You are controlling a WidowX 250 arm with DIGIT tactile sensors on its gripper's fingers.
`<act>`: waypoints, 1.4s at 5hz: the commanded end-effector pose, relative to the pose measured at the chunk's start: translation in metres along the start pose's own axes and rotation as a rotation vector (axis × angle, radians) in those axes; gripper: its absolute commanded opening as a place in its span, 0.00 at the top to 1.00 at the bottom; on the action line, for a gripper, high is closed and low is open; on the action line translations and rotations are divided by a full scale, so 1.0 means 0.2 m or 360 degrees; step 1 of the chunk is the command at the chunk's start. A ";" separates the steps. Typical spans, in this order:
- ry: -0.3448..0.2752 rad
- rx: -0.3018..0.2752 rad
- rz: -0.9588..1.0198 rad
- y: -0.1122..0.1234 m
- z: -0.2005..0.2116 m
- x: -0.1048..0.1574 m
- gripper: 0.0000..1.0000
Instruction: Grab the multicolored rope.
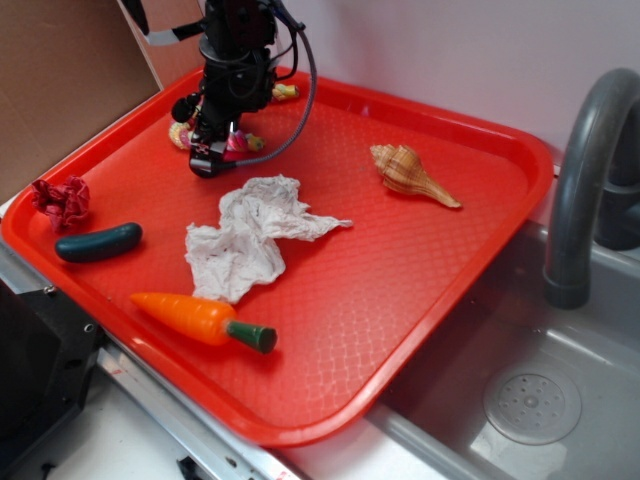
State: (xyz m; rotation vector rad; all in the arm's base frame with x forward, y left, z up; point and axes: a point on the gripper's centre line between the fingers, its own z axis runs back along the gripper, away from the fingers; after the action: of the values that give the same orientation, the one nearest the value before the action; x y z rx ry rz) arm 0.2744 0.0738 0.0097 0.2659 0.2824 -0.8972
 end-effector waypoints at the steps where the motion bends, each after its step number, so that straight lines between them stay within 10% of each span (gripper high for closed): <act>1: -0.0204 0.0069 0.0309 -0.04 -0.02 0.09 1.00; 3: -0.0456 0.0132 0.0958 -0.25 0.42 -0.03 1.00; 4: -0.0434 0.0094 0.1222 -0.31 0.65 -0.12 1.00; 5: -0.0401 -0.0108 0.1566 -0.37 0.87 -0.18 1.00; 7: -0.0512 -0.0223 0.1754 -0.37 1.17 -0.22 1.00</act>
State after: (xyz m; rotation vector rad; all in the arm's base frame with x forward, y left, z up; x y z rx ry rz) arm 0.2083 -0.0120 0.2233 0.1189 -0.0624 0.1764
